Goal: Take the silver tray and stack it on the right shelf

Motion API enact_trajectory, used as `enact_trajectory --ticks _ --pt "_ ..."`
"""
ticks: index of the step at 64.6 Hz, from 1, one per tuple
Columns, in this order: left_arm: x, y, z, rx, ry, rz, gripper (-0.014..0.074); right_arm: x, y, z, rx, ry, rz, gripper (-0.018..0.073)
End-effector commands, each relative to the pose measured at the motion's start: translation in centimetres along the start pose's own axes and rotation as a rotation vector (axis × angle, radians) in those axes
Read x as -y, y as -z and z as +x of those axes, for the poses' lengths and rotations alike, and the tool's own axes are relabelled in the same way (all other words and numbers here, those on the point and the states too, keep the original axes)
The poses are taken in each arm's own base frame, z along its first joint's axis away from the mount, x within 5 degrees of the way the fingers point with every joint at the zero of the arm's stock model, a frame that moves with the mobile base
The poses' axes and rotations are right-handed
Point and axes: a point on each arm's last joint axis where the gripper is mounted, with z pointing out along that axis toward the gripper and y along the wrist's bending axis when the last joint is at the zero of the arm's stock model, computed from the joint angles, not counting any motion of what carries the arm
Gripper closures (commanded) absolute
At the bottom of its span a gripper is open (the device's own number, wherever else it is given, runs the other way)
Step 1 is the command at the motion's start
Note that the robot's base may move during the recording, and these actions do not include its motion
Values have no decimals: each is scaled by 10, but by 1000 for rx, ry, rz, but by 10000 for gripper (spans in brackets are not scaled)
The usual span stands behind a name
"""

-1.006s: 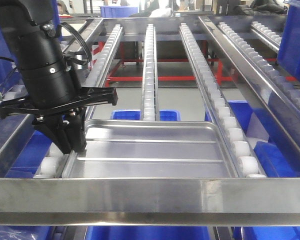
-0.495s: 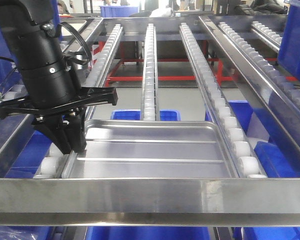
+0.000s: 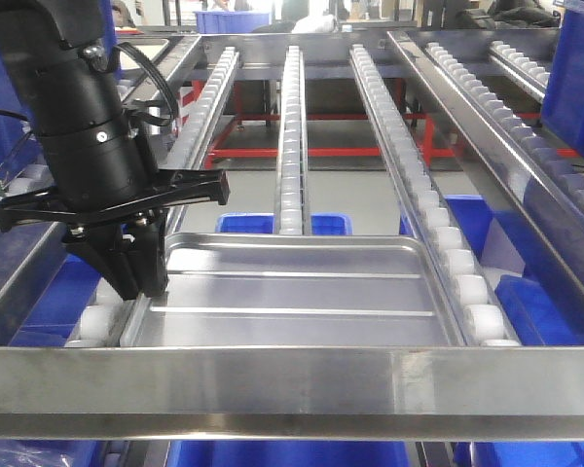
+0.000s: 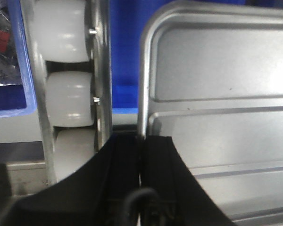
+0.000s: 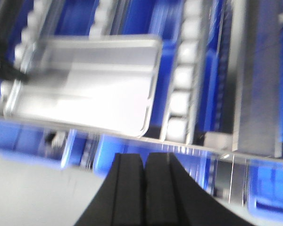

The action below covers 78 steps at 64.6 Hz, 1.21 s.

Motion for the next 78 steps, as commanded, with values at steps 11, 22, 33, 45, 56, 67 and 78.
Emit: enact_trajectory --ticks 11,22,33,45,56,67,78 --pt "5 21 -2 29 -8 19 697 -13 -41 -33 -80 48 13 508" --pt "5 21 -2 29 -8 19 697 -20 -78 -54 -191 44 37 500" --pt "5 21 -2 29 -8 19 697 -29 -116 -78 -309 41 47 500" --pt "5 21 -2 29 -8 19 697 -35 -152 -93 -439 36 56 500" --pt "5 21 -2 29 -8 19 697 -34 -170 -103 -450 10 67 465" --pt "5 21 -2 29 -8 19 697 -22 -170 -107 -446 -8 101 215" --pt "5 21 -2 28 -7 21 697 -14 -171 -111 -418 -29 142 240"
